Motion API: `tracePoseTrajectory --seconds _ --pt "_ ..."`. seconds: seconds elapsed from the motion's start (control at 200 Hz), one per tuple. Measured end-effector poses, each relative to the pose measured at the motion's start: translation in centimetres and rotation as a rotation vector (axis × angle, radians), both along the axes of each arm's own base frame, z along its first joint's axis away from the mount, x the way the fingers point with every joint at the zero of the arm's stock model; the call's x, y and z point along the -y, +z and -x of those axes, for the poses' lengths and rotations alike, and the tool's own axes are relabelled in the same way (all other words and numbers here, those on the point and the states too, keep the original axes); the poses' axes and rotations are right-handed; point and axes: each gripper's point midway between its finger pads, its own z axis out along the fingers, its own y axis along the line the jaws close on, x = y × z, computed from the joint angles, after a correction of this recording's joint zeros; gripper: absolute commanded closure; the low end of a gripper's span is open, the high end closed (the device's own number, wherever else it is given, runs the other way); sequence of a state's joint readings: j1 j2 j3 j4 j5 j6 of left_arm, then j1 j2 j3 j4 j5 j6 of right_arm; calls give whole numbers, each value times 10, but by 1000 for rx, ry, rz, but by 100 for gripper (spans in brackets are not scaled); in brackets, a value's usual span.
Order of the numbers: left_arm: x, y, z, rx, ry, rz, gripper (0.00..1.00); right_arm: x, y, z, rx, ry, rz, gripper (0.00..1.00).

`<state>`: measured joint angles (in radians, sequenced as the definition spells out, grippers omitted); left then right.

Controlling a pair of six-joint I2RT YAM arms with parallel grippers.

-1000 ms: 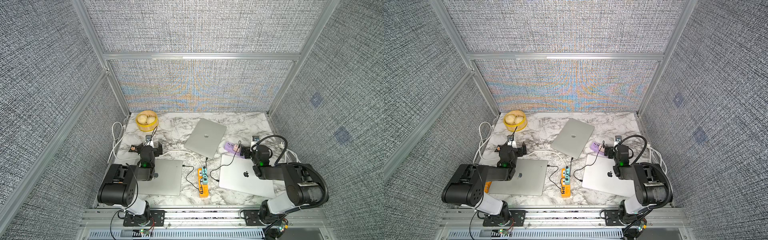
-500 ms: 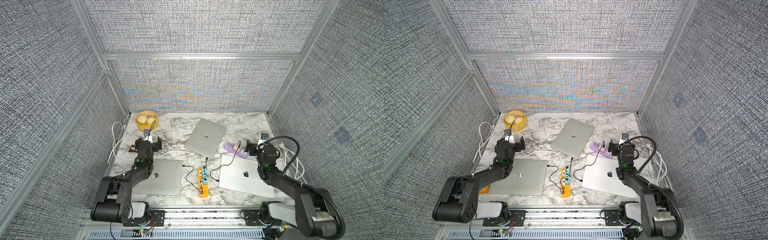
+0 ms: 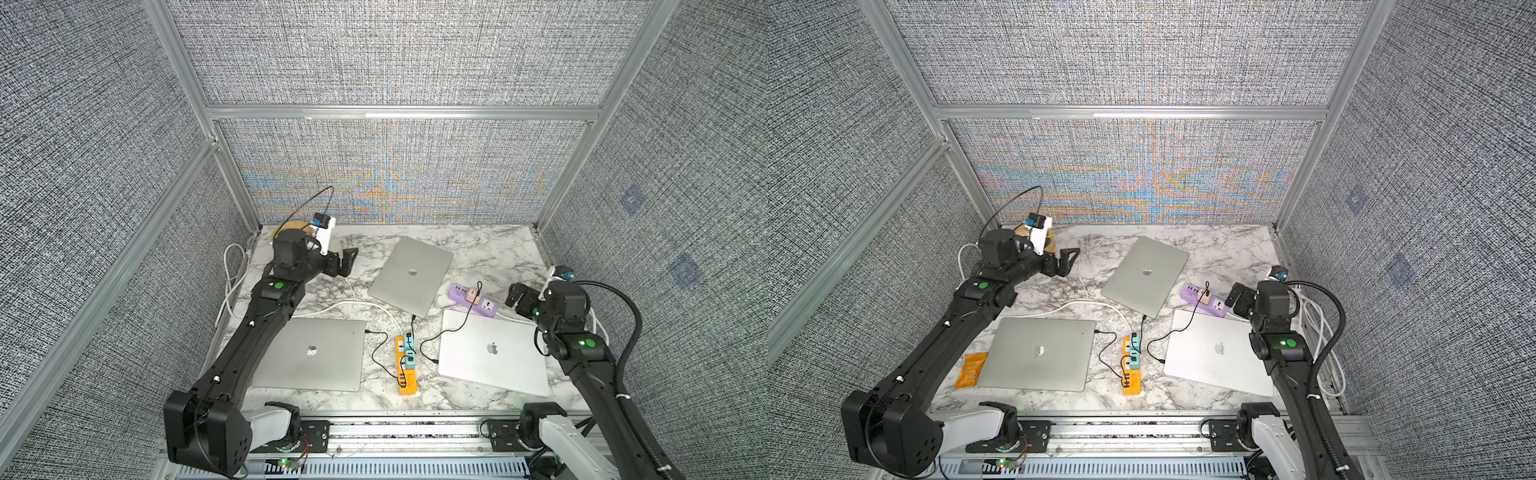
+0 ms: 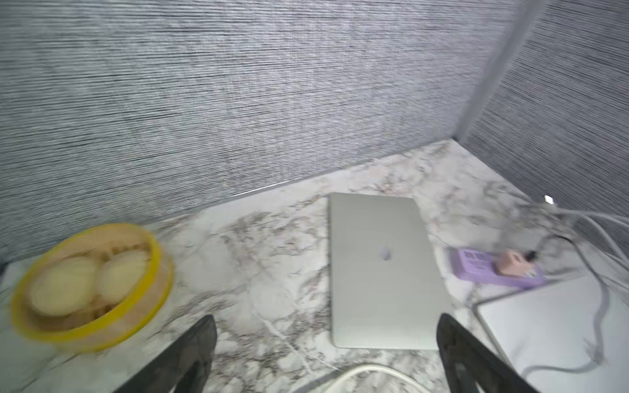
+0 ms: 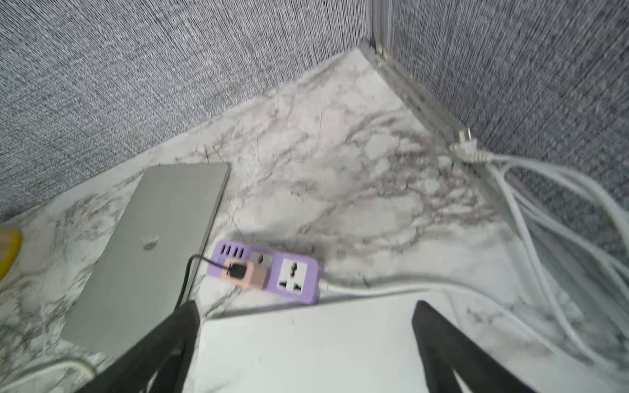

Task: Unplug the laptop charger
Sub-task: Remove the charging cable from the laptop.

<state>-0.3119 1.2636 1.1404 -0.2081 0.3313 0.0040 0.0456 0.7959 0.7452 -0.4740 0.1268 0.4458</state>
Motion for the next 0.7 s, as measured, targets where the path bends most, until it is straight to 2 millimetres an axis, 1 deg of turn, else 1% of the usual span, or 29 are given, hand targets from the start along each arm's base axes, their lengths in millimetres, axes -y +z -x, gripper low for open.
tracePoseTrajectory --seconds 0.015,0.08,0.165,0.23,0.305,0.35,0.455,0.51,0.57,0.7 --pt "10 2 6 -7 -36 -8 0 -2 -3 4 -19 3 -15 1" --pt "42 6 23 -25 -149 -45 0 -10 -15 20 -104 11 -86 1" --pt "76 6 46 -52 -286 -112 0 -27 -31 41 -219 35 -203 2" --pt "102 -1 64 -77 -389 -175 0 -42 -41 56 -303 59 -300 3" --pt "129 -19 91 -121 -516 -261 0 -60 -57 70 -401 90 -408 4" --pt "140 -32 105 -142 -574 -319 0 -71 -67 80 -465 106 -470 4" --pt "155 -59 129 -164 -671 -468 0 -90 -83 94 -584 145 -573 5" --pt "162 -69 138 -166 -711 -525 1 -97 -87 98 -622 166 -611 6" --pt "170 -78 146 -170 -749 -576 5 -104 -92 102 -663 184 -649 7" --pt "195 -98 161 -171 -831 -673 11 -115 -105 111 -727 225 -711 11"
